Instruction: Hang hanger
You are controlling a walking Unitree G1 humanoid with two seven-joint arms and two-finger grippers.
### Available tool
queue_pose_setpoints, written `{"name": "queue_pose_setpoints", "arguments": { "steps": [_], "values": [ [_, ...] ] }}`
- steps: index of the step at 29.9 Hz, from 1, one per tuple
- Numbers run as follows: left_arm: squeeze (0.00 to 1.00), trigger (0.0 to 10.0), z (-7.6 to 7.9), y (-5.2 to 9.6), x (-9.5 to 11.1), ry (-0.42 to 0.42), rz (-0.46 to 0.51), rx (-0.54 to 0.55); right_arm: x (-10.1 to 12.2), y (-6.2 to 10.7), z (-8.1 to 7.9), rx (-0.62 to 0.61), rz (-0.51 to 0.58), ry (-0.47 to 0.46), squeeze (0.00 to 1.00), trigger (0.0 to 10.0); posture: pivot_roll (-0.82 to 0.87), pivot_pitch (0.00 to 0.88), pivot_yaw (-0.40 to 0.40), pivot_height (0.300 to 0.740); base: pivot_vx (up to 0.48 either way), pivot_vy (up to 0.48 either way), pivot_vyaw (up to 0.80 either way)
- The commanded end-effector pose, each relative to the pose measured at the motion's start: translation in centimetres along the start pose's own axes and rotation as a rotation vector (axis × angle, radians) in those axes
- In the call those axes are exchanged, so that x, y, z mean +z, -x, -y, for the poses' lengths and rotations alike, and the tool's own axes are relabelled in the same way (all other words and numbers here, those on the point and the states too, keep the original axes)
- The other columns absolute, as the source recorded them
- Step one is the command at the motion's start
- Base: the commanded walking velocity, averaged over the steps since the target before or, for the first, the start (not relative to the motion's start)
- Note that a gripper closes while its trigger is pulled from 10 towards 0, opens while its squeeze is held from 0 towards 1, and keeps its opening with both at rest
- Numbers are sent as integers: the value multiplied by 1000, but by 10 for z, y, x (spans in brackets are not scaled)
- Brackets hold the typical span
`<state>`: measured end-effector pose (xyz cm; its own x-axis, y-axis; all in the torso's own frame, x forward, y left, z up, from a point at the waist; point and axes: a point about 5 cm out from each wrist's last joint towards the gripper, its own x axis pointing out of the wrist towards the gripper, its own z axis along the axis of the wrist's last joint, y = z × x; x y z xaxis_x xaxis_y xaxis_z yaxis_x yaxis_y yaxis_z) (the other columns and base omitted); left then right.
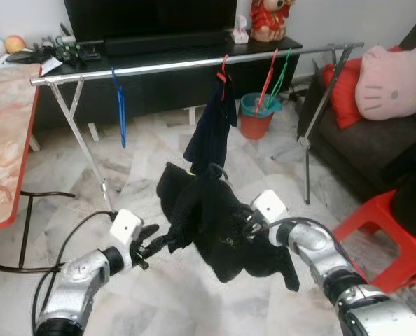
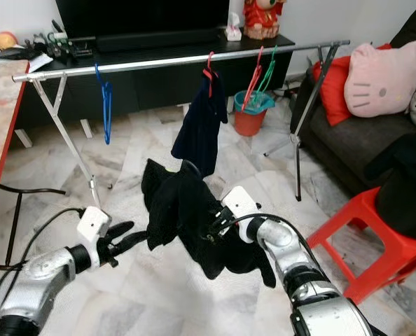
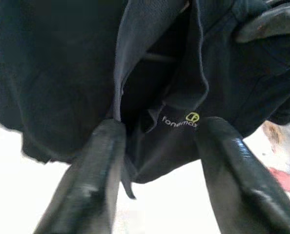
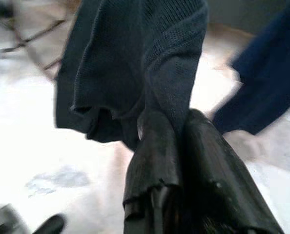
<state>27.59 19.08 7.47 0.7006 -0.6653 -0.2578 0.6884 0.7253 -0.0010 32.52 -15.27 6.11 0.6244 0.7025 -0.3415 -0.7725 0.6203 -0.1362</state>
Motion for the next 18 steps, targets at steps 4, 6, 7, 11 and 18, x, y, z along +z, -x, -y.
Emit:
{"name": "queue_pose_setpoints", "arguments": {
  "steps": [4,6,7,11,18],
  "values": [
    [1000,10000,2,9,12,-48,-26,-90,11,14,7,164,76,7,0,10000,37,0,-34,740,0,0,0],
    [1000,10000,2,11,15,-50,-25,-100,11,16,6,201,74,19,0,10000,37,0,-34,740,0,0,0],
    [1000,10000,3,14,20,-46,-19,-123,10,20,7,234,70,20,0,10000,38,0,-36,740,0,0,0],
    [1000,10000,7,21,36,-23,18,-200,11,25,8,301,69,9,0,10000,38,0,-37,740,0,0,0],
    [0,10000,12,38,49,-17,51,-304,7,32,5,409,57,-32,0,10000,44,0,-41,740,0,0,0]
  ]
}}
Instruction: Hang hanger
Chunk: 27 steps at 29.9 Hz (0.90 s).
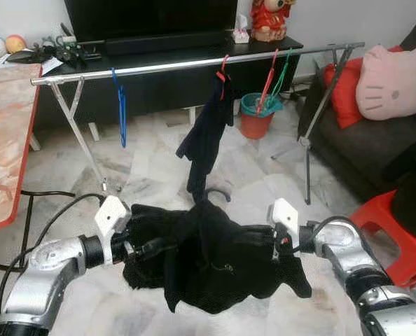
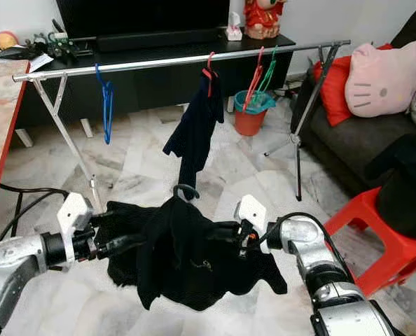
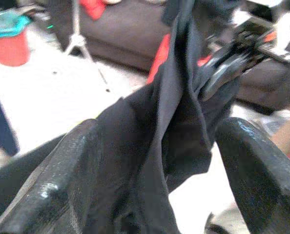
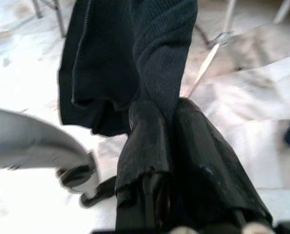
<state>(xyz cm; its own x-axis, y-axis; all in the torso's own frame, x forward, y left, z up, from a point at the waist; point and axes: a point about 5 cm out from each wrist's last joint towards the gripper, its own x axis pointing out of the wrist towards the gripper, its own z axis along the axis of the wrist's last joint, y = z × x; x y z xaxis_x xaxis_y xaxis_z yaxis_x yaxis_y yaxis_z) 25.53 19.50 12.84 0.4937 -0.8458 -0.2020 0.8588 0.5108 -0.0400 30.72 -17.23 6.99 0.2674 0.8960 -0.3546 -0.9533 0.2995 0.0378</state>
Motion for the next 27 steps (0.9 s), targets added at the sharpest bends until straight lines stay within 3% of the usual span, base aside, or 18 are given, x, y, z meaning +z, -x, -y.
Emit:
{"name": "queue_pose_setpoints", "arguments": {
  "steps": [1,5,11,15,21,27],
  "values": [
    [0,10000,3,8,2,14,-2,-39,7,7,3,12,48,6,0,10000,44,0,-41,740,0,0,0],
    [0,10000,7,17,-9,25,-82,-78,4,11,-4,117,44,-18,0,10000,43,0,-47,740,0,0,0],
    [0,10000,10,16,-20,58,-144,-115,-1,17,-12,246,3,-16,0,10000,41,0,-54,740,0,0,0],
    [0,10000,6,17,-26,36,-194,-77,-1,20,-13,279,-17,-4,0,10000,37,0,-58,740,0,0,0],
    [0,10000,7,17,-29,34,-219,-119,1,23,-15,315,-24,-3,0,10000,41,0,-66,740,0,0,0],
    [0,10000,8,4,-30,36,-220,-152,7,23,-14,322,-19,21,0,10000,33,0,-67,740,0,0,0]
  ]
}}
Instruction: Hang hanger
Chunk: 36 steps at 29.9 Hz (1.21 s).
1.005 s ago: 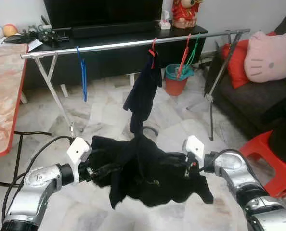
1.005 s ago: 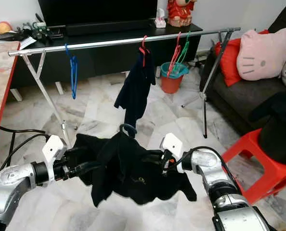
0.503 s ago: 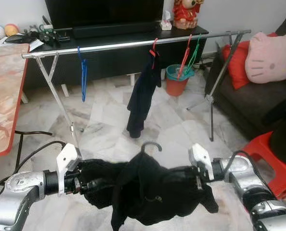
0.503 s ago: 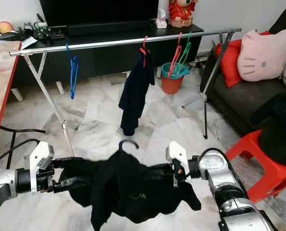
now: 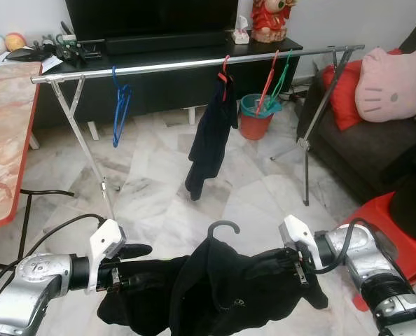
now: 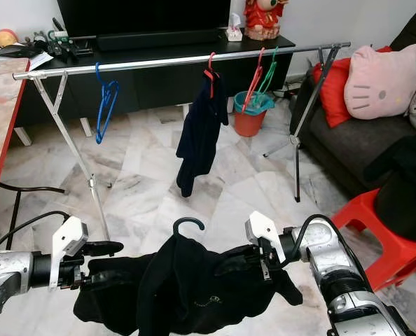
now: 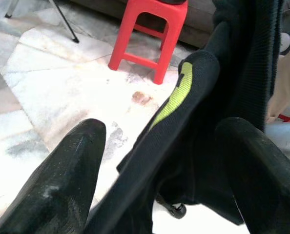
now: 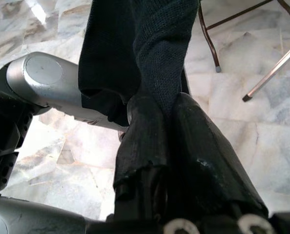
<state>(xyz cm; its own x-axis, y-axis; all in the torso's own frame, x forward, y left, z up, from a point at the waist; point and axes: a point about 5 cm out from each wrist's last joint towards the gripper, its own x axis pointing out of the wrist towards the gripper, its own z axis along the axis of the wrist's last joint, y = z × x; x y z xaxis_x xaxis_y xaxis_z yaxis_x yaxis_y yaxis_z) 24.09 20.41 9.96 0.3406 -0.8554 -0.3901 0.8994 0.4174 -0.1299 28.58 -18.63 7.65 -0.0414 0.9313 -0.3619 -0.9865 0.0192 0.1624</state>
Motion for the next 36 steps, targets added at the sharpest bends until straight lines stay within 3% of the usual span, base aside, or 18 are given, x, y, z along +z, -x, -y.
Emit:
{"name": "queue_pose_setpoints", "arguments": {
  "steps": [1,12,21,22,23,24,36],
  "values": [
    [0,10000,2,-6,3,-20,-6,-34,8,4,1,12,16,39,0,10000,33,0,-67,740,0,0,0],
    [0,10000,19,-37,10,-26,29,-171,12,-7,0,42,35,50,0,10000,30,0,-70,740,0,0,0],
    [0,10000,19,-49,11,-25,23,-160,16,-13,-1,65,46,61,0,10000,27,0,-70,740,0,0,0],
    [0,4627,18,-49,10,-24,21,-156,16,-13,-1,65,46,62,0,10000,27,0,-70,740,0,0,0],
    [0,1412,18,-49,10,-22,19,-151,16,-13,-1,63,46,64,0,10000,27,0,-70,740,0,0,0],
    [0,0,18,-49,10,-19,18,-149,16,-13,-1,63,46,64,0,10000,27,0,-70,740,0,0,0],
    [0,0,18,-48,6,-4,3,-163,18,-12,0,52,51,68,0,10000,27,0,-70,740,0,0,0]
  ]
}}
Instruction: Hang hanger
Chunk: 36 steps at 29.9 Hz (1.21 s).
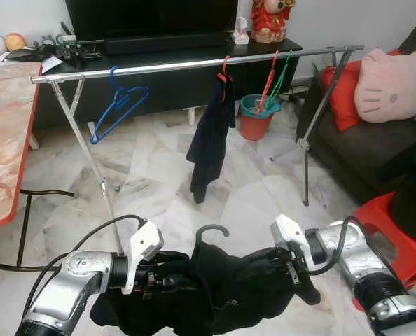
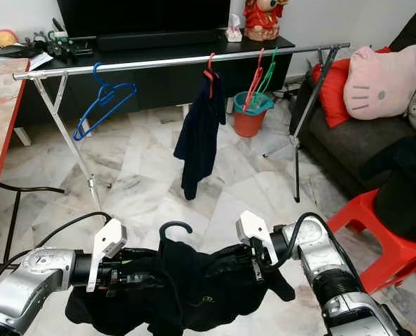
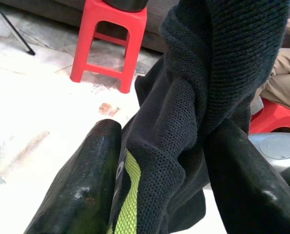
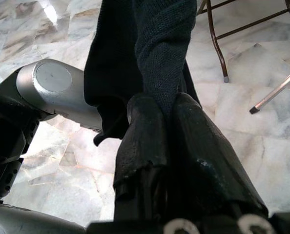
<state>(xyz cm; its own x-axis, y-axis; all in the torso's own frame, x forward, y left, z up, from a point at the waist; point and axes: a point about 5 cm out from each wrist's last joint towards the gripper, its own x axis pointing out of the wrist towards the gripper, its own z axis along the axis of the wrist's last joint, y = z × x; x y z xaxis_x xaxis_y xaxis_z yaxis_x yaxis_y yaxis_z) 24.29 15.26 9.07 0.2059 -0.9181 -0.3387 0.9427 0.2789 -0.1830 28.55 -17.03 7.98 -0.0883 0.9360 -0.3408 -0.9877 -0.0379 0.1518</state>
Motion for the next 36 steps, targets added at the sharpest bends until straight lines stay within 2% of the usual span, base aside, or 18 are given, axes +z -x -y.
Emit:
{"name": "queue_pose_setpoints", "arguments": {
  "steps": [1,36],
  "values": [
    [0,0,0,0,-3,4,-31,-12,9,2,2,0,36,38,0,10000,27,0,-70,740,0,0,0],
    [0,0,2,0,-1,17,-12,-17,8,-1,1,12,37,28,0,10000,28,0,-70,740,0,0,0]
  ]
}}
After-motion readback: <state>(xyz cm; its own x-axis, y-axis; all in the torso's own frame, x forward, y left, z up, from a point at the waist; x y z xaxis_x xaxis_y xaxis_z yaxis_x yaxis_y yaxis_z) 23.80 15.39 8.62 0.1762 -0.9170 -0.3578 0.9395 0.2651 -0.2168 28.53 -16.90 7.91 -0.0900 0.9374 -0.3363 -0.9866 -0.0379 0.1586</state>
